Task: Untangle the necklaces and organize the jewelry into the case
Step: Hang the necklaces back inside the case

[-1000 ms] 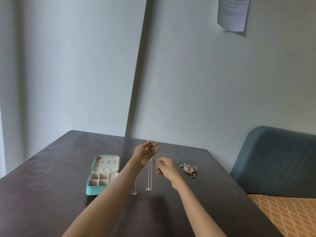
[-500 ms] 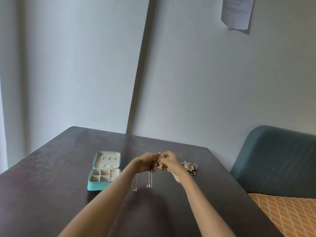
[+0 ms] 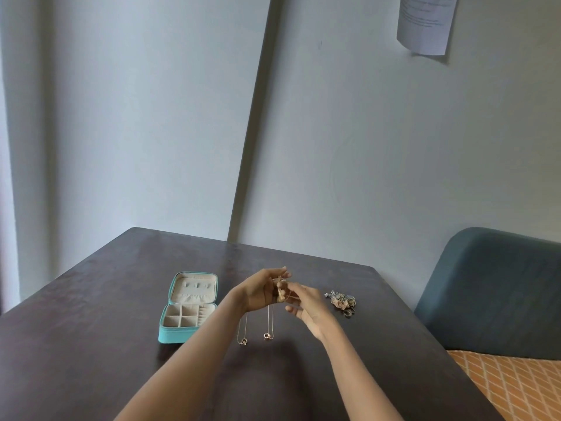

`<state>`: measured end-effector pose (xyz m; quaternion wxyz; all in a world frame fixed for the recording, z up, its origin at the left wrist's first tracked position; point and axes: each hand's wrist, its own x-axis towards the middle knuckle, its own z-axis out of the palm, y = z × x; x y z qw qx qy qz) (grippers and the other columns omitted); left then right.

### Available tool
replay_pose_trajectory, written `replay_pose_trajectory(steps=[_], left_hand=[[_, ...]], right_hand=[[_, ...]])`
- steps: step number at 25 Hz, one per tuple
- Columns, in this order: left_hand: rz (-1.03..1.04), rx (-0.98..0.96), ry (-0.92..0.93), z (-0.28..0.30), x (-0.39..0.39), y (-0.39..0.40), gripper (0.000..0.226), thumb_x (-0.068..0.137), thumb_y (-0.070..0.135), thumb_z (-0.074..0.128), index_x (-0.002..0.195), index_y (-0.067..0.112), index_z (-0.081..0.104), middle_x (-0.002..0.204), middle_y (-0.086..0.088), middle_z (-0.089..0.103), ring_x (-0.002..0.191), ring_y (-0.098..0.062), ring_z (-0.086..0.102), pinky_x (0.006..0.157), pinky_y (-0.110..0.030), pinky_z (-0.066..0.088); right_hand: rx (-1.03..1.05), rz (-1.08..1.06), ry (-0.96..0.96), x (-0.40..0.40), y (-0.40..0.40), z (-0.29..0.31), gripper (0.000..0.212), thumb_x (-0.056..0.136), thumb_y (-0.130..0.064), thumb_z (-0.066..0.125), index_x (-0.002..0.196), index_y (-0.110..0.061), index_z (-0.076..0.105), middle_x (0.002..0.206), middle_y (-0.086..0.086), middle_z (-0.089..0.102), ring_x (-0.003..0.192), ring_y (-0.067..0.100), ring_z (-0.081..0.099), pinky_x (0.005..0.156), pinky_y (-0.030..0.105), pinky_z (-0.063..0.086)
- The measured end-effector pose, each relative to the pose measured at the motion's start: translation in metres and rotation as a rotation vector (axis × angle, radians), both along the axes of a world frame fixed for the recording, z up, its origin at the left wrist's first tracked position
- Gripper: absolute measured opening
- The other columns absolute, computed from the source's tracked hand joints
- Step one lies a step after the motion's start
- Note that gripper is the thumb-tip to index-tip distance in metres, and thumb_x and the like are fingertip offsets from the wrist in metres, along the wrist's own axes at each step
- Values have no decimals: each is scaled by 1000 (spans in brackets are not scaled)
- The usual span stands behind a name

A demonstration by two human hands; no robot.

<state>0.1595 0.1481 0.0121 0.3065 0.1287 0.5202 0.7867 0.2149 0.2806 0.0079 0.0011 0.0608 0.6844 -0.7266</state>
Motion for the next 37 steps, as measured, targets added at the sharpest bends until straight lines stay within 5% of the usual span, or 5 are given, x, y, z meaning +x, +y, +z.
replay_pose_trajectory(steps=[12, 18, 22, 26, 37], left_hand=[[-8, -31, 56, 2, -9, -3, 10, 85, 0, 61, 84, 9, 64, 72, -4, 67, 62, -9, 64, 64, -22, 54], [122, -282, 144, -1, -11, -1, 39, 83, 8, 67, 65, 24, 36, 67, 8, 64, 73, -8, 64, 92, -42, 23], [209, -306, 154, 0, -12, 1, 41, 85, 4, 62, 61, 20, 33, 71, 3, 56, 67, -8, 60, 71, -23, 40], [283, -241, 115, 3, -14, -3, 24, 84, 7, 66, 93, 17, 47, 78, 0, 61, 69, -9, 61, 97, -39, 28], [299, -111, 32, -2, -11, -29, 32, 89, -2, 55, 114, 13, 41, 75, -1, 57, 60, -9, 46, 53, -21, 29]], right_hand=[[-170, -95, -41, -16, -1, 10, 19, 91, -14, 48, 77, -10, 60, 66, 4, 59, 62, 12, 53, 57, 22, 43], [-115, -169, 11, -22, 3, 19, 16, 89, -14, 52, 75, -13, 60, 68, 2, 59, 61, 10, 52, 59, 21, 40], [-19, -130, 36, -30, 6, 28, 14, 85, -16, 56, 72, -14, 60, 70, -1, 61, 64, 9, 53, 63, 21, 40], [-110, -53, 130, -31, -1, 39, 18, 87, -5, 54, 72, -13, 54, 65, 0, 61, 67, 11, 55, 68, 21, 45], [-102, 0, 82, -42, -22, 55, 28, 81, 6, 39, 57, -5, 47, 55, 9, 49, 58, 21, 48, 67, 30, 46]])
